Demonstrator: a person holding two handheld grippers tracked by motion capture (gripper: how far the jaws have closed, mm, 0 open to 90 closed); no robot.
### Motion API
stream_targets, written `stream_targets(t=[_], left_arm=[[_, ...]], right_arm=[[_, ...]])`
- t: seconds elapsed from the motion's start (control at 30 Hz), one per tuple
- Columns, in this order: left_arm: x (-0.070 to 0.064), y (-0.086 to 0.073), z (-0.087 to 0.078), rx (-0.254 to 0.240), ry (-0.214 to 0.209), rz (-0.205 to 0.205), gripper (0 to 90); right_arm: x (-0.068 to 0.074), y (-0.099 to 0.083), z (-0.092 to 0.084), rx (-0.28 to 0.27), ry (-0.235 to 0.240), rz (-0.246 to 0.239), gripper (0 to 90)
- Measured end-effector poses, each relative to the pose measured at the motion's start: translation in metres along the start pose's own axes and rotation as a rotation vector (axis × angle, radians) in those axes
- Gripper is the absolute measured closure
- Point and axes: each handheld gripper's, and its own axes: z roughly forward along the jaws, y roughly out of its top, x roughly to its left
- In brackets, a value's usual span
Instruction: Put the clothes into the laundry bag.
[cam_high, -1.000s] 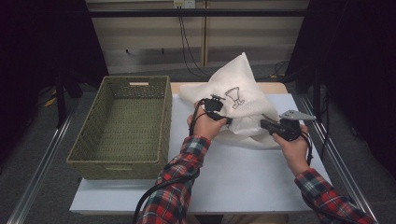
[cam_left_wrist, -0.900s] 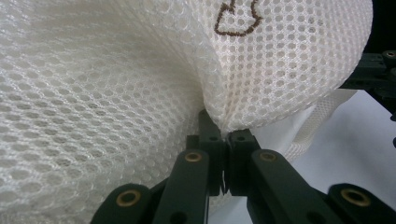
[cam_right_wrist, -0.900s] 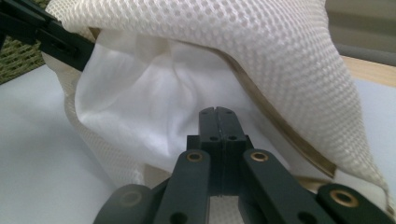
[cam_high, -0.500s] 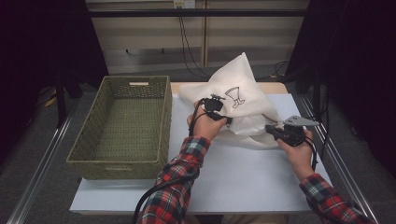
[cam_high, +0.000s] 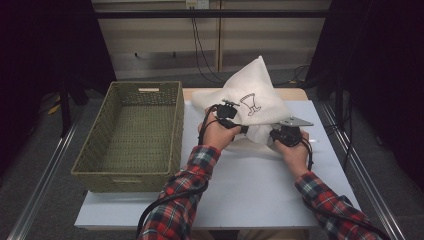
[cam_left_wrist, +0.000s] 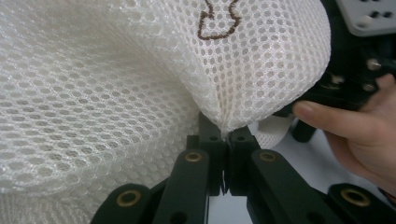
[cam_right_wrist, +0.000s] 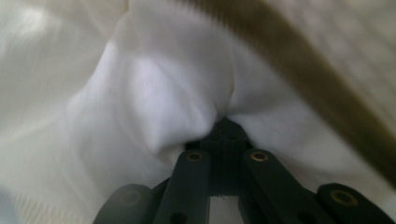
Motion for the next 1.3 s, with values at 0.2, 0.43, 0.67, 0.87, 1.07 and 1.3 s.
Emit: stream_targets(t=[0.2, 0.43, 0.67, 0.87, 1.07, 1.3], left_arm=[[-0.001, 0.001, -0.006, 0.020, -0.045, 0.021, 88.6], [0.005, 0.001, -0.009, 0.023, -0.111, -0.001, 88.9], [0.009, 0.000, -0.021, 0.005, -0.148, -0.023, 89.0], [0.001, 0.000, -0.028, -0.013, -0.159, -0.008, 89.0], [-0.001, 0.001, -0.037, -0.015, -0.200, -0.010, 89.1], [0.008, -0.001, -0.045, -0.026, -0.220, -0.037, 89.2]], right_arm=[[0.004, 0.012, 0.022, -0.070, -0.013, 0.056, 90.0], [0.013, 0.024, 0.034, -0.123, -0.021, 0.106, 90.0], [0.023, 0.037, 0.041, -0.158, 0.012, 0.164, 90.0], [0.042, 0.035, 0.034, -0.169, 0.054, 0.143, 90.0], [0.054, 0.042, 0.040, -0.225, 0.067, 0.157, 90.0], [0.064, 0.055, 0.076, -0.234, 0.056, 0.152, 90.0]])
